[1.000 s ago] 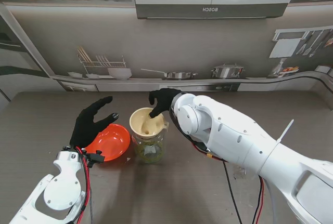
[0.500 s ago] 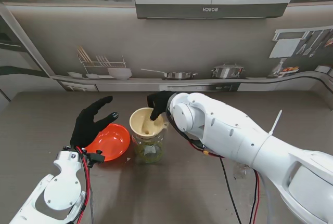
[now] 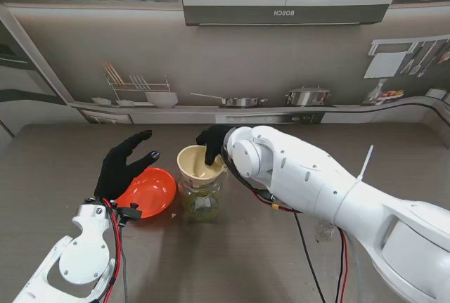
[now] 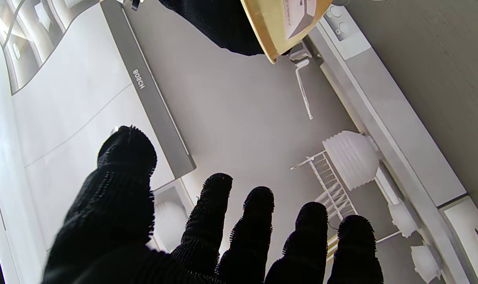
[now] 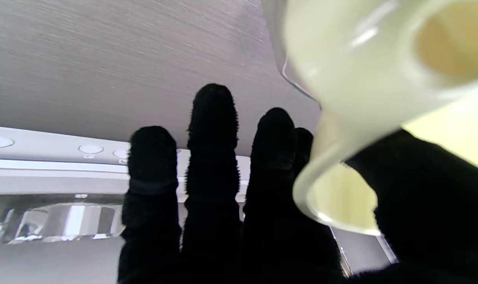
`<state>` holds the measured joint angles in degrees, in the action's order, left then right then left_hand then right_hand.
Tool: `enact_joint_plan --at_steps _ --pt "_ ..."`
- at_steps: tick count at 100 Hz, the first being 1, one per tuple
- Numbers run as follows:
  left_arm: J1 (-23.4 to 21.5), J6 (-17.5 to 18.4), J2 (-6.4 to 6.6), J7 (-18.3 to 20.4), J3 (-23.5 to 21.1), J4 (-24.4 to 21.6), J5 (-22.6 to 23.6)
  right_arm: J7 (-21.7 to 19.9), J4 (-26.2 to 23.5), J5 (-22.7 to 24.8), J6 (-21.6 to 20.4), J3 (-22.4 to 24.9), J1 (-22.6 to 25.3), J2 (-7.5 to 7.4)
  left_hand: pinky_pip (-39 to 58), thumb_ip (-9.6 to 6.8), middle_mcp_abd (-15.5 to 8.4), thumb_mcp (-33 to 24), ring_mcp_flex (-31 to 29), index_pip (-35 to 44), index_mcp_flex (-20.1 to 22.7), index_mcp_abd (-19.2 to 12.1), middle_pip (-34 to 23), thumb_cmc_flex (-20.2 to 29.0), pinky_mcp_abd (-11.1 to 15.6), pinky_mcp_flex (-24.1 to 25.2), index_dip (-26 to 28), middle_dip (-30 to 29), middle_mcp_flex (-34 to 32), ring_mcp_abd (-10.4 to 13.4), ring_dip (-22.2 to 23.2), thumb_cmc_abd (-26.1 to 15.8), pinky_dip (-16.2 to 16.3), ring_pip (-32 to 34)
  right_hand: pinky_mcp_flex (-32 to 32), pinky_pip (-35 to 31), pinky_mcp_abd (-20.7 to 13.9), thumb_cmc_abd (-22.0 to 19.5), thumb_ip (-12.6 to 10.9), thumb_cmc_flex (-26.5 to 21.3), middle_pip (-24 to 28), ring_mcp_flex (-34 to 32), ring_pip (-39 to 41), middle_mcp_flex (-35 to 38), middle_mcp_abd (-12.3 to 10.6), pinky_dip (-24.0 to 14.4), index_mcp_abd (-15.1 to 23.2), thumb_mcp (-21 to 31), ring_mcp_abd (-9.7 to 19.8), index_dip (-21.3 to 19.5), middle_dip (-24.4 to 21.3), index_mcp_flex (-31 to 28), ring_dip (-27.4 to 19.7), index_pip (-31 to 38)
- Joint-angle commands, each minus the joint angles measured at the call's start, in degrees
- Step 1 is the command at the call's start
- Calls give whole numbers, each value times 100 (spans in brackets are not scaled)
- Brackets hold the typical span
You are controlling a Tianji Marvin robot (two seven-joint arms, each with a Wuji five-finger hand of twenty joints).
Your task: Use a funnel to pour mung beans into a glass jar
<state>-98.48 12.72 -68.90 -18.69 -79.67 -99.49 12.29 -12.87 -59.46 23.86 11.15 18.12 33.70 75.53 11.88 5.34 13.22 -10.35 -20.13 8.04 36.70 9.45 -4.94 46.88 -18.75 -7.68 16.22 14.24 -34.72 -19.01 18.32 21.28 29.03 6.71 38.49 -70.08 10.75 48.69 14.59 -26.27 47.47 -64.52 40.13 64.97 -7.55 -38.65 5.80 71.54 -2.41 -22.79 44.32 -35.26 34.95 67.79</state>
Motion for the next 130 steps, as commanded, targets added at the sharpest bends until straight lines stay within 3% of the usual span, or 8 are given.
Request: enact_joint_plan --at_steps 1,10,26,73,130 --pt "-28 -26 -38 92 -5 -53 -47 -52 49 -27 -78 -14 -4 49 -177 -233 -9 172 74 -67 11 -1 38 115 169 50 -21 20 -59 63 -55 -230 -54 -107 124 -362 -200 -180 108 -175 162 -369 320 373 -173 56 210 238 129 239 139 -266 182 336" --pt "-35 -45 -43 86 -6 -68 -82 29 94 -20 -152 9 9 67 -178 -237 -1 185 78 -62 31 7 39 134 168 54 -19 20 -68 62 -56 -253 -53 -113 292 -568 -370 -495 183 -255 360 -571 791 609 -207 72 284 216 116 213 369 -524 399 460" --pt "-38 -65 -51 75 -3 -88 -133 168 108 -20 -265 107 59 63 -174 -241 5 215 66 -60 48 7 43 160 155 52 -19 19 -74 46 -55 -297 -49 -116 659 -980 -607 -562 226 -266 583 -896 1674 897 -167 37 306 329 97 126 759 -628 738 670" --pt "-60 -158 -71 43 8 -159 -246 707 2 181 -708 445 274 -24 -172 -258 16 296 66 -58 86 24 55 258 146 63 -20 14 -78 29 -56 -414 -37 -141 2253 -2120 -993 213 266 -189 828 -1085 4358 1737 -132 -952 235 1459 390 123 1332 -964 1802 1086" --pt "-54 -203 -76 55 7 -168 -305 865 -961 422 -671 1131 758 -384 -171 -305 36 301 59 -60 99 37 60 392 151 64 -23 12 -84 30 -52 -442 -26 -157 2543 -2131 -989 234 341 -276 923 -1080 4628 1730 -113 -1164 222 1543 523 127 1341 -892 2042 1210"
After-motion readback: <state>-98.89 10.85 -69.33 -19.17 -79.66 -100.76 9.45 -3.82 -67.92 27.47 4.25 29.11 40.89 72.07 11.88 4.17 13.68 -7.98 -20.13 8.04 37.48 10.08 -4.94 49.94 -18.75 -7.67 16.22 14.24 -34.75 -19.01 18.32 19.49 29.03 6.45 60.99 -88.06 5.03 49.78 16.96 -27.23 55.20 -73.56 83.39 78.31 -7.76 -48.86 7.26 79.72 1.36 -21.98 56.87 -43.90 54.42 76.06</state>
